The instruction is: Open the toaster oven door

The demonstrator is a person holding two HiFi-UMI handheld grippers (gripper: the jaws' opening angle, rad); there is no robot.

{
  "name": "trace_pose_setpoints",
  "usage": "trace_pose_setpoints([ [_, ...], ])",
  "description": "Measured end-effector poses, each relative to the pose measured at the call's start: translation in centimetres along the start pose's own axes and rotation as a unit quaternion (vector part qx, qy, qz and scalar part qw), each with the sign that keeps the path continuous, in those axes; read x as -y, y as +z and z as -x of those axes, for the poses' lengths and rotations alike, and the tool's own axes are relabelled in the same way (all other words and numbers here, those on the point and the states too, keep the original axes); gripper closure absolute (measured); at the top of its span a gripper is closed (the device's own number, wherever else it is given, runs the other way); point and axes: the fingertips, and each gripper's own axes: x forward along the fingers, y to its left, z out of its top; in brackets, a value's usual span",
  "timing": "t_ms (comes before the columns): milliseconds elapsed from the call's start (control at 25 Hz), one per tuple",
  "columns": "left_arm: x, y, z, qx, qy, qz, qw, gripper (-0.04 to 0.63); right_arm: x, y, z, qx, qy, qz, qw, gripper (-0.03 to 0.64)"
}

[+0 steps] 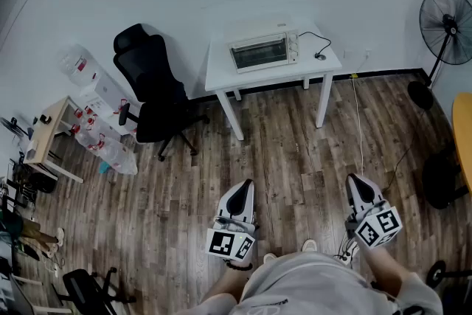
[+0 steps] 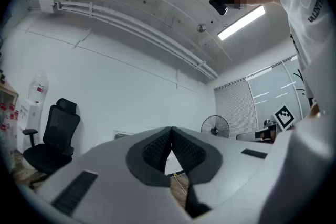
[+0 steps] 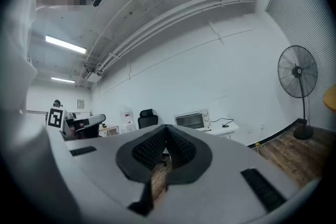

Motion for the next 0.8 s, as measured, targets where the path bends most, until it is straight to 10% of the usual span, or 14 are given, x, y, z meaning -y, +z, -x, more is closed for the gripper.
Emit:
trace_pose_setpoints([
  [800, 2.5, -1.3, -3.4, -0.013, 0.019, -0.003, 0.9997, 0.588, 3.2, 0.2, -0.9, -0.011, 0.043, -0.015, 0.999, 0.598],
])
